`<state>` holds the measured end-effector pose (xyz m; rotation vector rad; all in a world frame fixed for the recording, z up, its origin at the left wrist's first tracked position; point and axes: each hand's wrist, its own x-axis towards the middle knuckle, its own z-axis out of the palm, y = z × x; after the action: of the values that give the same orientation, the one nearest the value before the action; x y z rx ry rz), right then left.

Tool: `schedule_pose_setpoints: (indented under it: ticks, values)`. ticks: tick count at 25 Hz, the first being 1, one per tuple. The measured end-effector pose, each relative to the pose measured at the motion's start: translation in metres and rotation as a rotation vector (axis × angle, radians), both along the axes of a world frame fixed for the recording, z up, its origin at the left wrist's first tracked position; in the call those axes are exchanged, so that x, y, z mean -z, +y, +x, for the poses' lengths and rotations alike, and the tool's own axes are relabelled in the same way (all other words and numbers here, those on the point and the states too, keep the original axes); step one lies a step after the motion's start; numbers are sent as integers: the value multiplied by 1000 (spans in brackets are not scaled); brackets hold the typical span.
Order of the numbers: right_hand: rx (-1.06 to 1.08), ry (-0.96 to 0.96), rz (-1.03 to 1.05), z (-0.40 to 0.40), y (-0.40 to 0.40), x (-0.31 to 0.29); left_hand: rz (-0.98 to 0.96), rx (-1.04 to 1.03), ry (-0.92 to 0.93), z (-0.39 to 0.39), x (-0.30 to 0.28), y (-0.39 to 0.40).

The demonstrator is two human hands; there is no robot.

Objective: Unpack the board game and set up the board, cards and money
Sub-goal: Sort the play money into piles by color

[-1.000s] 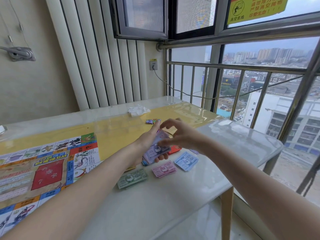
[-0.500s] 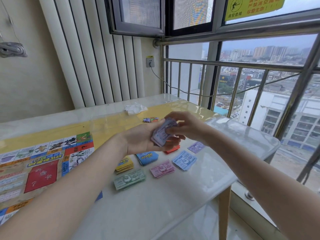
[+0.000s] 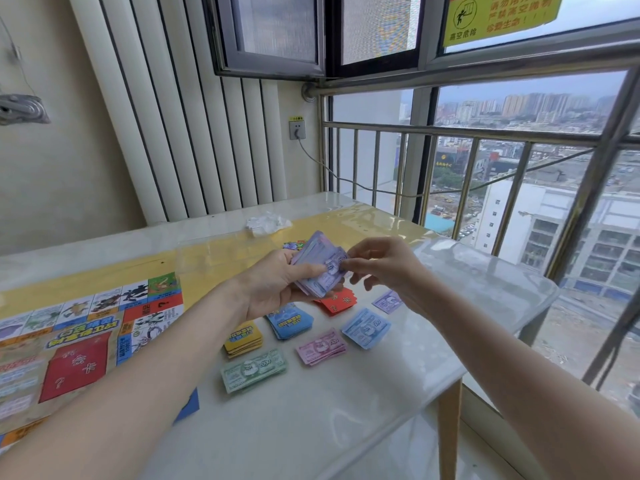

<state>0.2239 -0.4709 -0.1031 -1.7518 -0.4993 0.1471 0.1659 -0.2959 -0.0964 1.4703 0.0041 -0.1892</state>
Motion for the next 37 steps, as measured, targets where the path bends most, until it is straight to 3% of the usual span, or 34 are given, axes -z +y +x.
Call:
schedule_pose_setpoints:
  ticks: [11,14,19,26,28,31,33,37]
  values:
    - [-19,142,17,4,-18,0,86,-165,17,9,2,-7]
    - [121,138,45,12,-26,-3,93,-217,6,11,0,-8]
    - [237,-20,-386,28,-47,11,97,-240,32,13,5,-12]
    - [408,-190,-720,32,-49,34,125,-212,16,10,11,-15]
    - [353,-216,-533,25,-37,21,160,-218,23,8,13,-11]
    - [29,-18,-237,8,-13,3,193,-208,23,5,14,-8]
    - [-90,45,-246,2,-3,1,178,-186,7,3,13,-4]
    - [-65,40,-191,0,1,-1,88,-161,6,1,12,3]
